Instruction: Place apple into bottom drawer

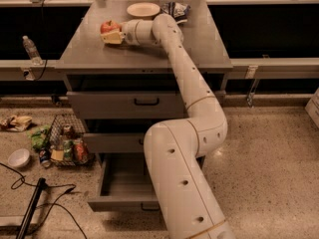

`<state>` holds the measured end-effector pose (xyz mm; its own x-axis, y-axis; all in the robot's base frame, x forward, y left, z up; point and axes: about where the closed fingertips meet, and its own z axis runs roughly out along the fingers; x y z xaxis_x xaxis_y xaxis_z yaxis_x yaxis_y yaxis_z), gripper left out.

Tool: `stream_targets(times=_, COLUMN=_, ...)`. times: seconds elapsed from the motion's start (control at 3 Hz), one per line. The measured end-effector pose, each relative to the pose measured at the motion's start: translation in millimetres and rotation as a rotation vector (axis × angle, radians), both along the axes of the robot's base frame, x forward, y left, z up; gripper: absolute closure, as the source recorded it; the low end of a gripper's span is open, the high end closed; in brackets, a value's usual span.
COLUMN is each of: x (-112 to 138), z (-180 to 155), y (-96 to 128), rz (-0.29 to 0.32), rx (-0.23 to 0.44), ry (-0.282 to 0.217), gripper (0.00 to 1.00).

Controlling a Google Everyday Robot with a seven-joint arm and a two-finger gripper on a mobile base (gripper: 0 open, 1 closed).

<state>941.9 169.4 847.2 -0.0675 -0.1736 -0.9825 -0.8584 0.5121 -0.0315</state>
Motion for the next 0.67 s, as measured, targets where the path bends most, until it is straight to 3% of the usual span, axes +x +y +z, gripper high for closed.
stream_targets(times=0.33, x=-4, z=0, y=-2, rz=0.019, rx=0.007, ry=0.003, gripper=0.75)
stream_targets(times=0.67, x=-37, z=15, y=-33, rz=0.125, rx=-0.006, ry=0.012, gripper=1.00)
